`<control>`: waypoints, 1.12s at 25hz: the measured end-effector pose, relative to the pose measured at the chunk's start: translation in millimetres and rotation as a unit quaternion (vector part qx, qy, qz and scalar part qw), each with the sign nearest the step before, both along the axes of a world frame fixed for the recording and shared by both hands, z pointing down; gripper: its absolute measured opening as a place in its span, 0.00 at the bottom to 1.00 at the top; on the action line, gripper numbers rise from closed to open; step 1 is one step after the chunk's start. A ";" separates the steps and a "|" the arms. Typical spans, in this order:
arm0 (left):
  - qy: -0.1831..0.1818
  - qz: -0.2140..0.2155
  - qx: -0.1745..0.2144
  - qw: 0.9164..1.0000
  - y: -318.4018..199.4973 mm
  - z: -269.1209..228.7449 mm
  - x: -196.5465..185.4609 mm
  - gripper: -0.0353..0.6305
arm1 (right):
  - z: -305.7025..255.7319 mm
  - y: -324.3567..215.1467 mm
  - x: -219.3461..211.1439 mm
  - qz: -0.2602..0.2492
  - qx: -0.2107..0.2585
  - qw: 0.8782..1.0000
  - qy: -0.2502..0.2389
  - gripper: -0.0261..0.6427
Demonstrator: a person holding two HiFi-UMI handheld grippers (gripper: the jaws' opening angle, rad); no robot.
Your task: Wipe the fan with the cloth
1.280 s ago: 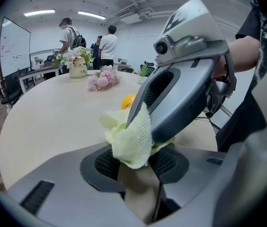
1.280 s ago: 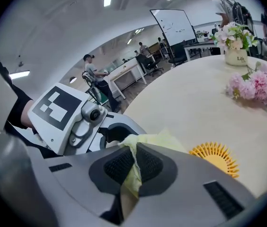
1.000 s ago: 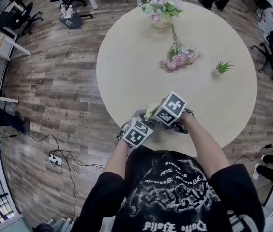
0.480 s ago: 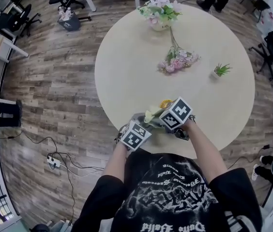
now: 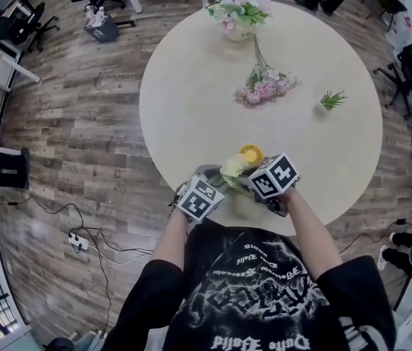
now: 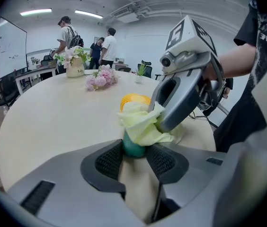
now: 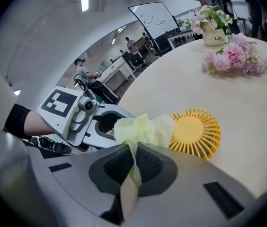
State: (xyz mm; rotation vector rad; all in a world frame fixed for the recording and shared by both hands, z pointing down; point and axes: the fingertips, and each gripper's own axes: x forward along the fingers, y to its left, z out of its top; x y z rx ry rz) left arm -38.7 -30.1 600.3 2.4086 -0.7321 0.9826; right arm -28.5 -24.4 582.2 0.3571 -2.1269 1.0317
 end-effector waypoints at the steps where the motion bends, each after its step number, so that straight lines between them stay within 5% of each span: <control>1: 0.001 -0.003 -0.003 1.000 -0.1 -0.3 -0.6 0.32 | 5.3 0.5 4.6 0.005 0.005 1.000 0.012 0.07; 8: 0.002 -0.023 -0.010 1.000 -0.8 -0.9 -1.5 0.31 | 16.6 -5.6 17.0 0.157 0.021 0.987 -0.017 0.07; 14: 0.000 -0.041 -0.005 0.999 -1.8 0.2 1.1 0.31 | 15.6 -22.7 39.0 0.307 -0.017 0.950 -0.060 0.07; 28: -0.003 -0.034 -0.002 0.999 -0.7 0.5 -0.4 0.31 | 2.0 -57.9 107.7 0.488 0.007 0.869 -0.083 0.07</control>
